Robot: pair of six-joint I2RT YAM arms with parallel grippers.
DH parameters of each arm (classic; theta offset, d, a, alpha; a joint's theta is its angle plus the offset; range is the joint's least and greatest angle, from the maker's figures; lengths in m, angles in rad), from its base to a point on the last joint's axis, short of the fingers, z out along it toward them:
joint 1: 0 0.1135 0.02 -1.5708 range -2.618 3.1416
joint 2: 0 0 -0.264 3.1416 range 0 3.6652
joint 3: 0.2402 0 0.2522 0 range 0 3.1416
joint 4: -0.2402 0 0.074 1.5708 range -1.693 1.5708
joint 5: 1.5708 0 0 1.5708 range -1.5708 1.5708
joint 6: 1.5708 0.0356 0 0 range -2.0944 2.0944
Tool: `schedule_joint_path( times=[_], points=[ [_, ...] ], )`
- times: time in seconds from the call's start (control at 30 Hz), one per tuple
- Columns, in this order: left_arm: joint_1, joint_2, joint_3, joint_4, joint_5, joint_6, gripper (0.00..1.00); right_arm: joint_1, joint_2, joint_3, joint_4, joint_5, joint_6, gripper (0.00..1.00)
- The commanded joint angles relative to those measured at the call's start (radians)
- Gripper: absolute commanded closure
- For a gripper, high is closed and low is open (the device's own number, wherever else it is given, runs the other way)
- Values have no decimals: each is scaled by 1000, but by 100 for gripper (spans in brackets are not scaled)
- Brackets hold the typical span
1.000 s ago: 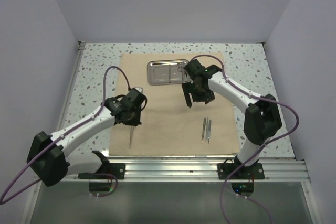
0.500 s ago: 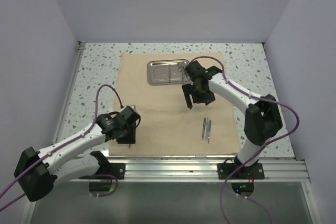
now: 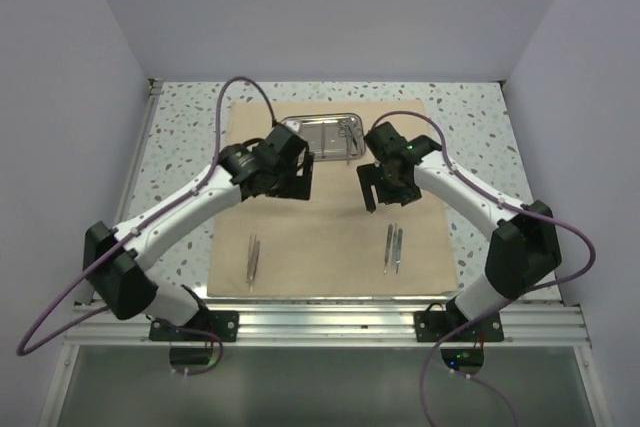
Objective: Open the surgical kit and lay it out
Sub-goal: Pick up the medical item from the container.
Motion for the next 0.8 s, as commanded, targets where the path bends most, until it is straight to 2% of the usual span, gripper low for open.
schedule_joint_path(
  times=[0.0,0.2,0.3,0.37,0.43,0.57,0.77],
  points=[
    [58,189,170,101,-68,165,14,-5,-85,-30,-10,-4,36,20],
    [167,526,472,201,-11,243,21,-5,-220,-102,-42,-16,96,20],
    [185,707,714,189,-22,291,23,-5,-278,-132,-73,4,111,20],
    [185,839,820,164,-31,320,23,-5,-301,-149,-97,38,114,20],
    [188,910,955,133,-19,329,23,-5,-328,-157,-125,56,119,19],
    [199,996,993,169,16,311,24,-5,-354,-157,-162,70,143,19],
    [208,1072,980,184,53,288,31,-7,-375,-165,-189,64,183,19]
  ],
)
